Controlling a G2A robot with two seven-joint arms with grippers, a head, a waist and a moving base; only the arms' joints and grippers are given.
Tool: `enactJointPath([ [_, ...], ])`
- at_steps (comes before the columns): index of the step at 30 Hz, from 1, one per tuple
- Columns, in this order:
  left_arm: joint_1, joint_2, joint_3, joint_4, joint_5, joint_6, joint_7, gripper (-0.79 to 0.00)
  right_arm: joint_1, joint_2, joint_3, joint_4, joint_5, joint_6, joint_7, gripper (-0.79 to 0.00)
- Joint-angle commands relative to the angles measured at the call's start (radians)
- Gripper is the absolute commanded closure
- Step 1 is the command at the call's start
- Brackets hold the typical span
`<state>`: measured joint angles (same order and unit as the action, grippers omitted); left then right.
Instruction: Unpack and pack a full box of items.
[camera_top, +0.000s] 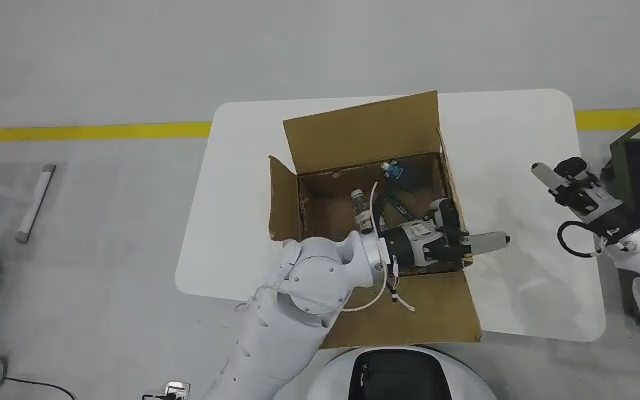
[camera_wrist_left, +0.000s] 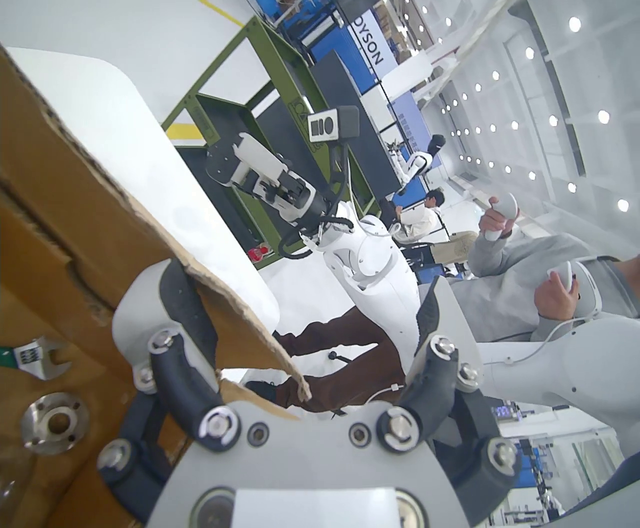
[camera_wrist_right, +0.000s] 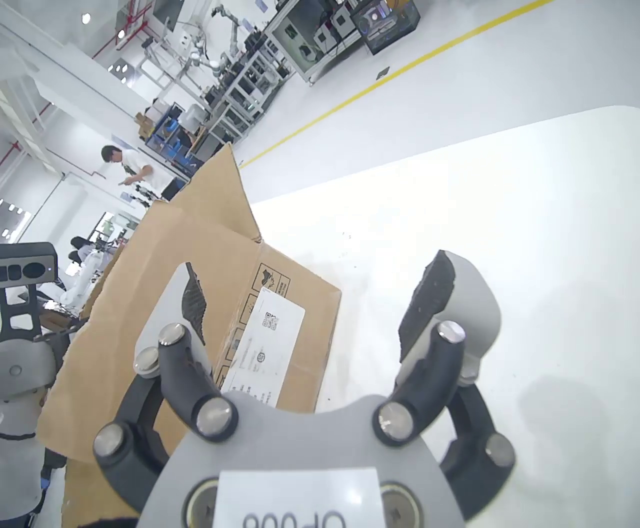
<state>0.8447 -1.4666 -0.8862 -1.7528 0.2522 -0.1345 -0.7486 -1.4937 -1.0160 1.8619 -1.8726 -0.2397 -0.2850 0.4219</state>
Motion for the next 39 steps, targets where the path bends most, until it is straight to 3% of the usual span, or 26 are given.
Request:
enactJointPath([
  [1, -0.021, -0.007, 0.039, 0.027, 0.012, -0.015, 0.007, -0.785, -0.013, 0.001, 0.02, -0.013, 0.013, -0.003, 0.012, -0.785],
  [9, -0.085, -0.032, 0.129, 0.095, 0.049, -0.027, 0.029, -0.785, -0.043, 0.0, 0.047, -0.045, 0.059, -0.019, 0.029, -0.785],
  [11, -0.097, -0.037, 0.143, 0.11, 0.061, -0.029, 0.034, -0.785, -0.041, 0.0, 0.047, -0.042, 0.081, -0.025, 0.04, -0.686],
  [17, -0.115, -0.047, 0.166, 0.158, 0.084, -0.036, 0.044, -0.785, -0.02, 0.004, 0.027, -0.05, 0.089, -0.062, 0.09, -0.539],
  [18, -0.117, -0.048, 0.168, 0.163, 0.085, -0.036, 0.044, -0.785, -0.017, 0.004, 0.021, -0.053, 0.09, -0.067, 0.094, -0.489],
  [19, -0.118, -0.049, 0.169, 0.168, 0.087, -0.033, 0.042, -0.785, -0.014, 0.005, 0.015, -0.056, 0.084, -0.071, 0.103, -0.382],
  [21, -0.121, -0.051, 0.17, 0.171, 0.09, -0.032, 0.041, -0.785, -0.007, 0.006, 0.003, -0.055, 0.073, -0.066, 0.116, -0.351],
  [24, -0.123, -0.053, 0.172, 0.175, 0.095, -0.03, 0.037, -0.785, 0.006, 0.007, -0.014, -0.054, 0.061, -0.063, 0.135, -0.215],
  [33, -0.121, -0.057, 0.168, 0.181, 0.108, -0.028, 0.027, -0.785, 0.026, 0.01, -0.033, -0.044, 0.056, -0.053, 0.149, -0.2],
  [39, -0.121, -0.06, 0.169, 0.185, 0.108, -0.03, 0.021, -0.785, 0.013, 0.009, -0.007, -0.054, 0.088, -0.061, 0.122, -0.277],
])
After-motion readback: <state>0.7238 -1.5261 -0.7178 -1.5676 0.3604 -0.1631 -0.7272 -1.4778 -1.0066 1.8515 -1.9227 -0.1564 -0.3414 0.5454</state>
